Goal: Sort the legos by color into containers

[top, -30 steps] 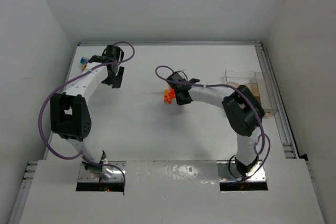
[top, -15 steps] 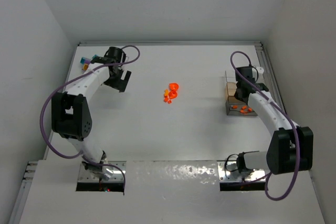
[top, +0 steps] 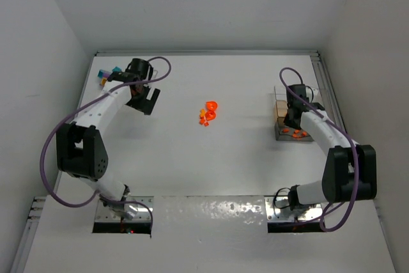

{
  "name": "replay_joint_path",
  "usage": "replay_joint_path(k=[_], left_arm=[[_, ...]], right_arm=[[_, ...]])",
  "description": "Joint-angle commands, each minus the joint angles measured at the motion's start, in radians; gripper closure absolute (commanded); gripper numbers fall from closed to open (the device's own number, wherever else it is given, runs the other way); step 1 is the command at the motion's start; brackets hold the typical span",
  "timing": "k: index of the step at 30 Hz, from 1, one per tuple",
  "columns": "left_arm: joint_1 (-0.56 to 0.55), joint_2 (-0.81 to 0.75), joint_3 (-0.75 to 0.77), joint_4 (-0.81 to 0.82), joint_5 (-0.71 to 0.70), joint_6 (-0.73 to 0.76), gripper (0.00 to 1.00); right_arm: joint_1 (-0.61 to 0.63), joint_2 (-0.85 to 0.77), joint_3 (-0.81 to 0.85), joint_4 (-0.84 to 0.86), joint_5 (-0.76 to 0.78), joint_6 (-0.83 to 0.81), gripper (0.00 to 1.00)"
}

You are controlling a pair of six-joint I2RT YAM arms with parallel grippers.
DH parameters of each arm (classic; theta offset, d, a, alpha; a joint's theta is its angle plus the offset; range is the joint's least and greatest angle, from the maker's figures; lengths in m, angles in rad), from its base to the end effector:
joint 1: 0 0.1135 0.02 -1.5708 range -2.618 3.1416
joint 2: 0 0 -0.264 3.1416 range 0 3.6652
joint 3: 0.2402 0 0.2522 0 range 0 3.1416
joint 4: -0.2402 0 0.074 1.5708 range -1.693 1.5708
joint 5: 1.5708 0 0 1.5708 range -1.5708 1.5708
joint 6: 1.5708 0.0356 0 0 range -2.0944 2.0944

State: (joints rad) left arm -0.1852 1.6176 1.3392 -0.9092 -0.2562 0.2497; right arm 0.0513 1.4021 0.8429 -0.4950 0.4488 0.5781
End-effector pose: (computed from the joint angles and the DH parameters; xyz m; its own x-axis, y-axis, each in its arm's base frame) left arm 0.3210 -0.0510 0.2670 -0.8623 0.4048 -0.3042 0.3077 0.8960 0.3201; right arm 0.2680 -0.0017 0.2024 -0.6355 0.4603 -0.6198 0.6151 0.7871 -0.0461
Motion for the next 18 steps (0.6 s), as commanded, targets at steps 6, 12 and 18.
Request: replay_joint_path(k=[6, 12, 18], left_arm=[[0.03, -0.038, 0.067, 0.038, -0.267, -0.102, 0.01], [0.159, -0.065, 0.063, 0.076, -0.135, -0.122, 0.01], [0.171, -0.088, 0.049, 0.092, -0.074, -0.119, 0.0]], right_arm=[[-0.007, -0.008, -0.033, 0.049, -0.007, 0.037, 0.79], [-0.007, -0.002, -0.002, 0.044, -0.001, 0.022, 0.62], [-0.007, -0.018, 0.047, 0.026, -0.004, -0.041, 0.45]])
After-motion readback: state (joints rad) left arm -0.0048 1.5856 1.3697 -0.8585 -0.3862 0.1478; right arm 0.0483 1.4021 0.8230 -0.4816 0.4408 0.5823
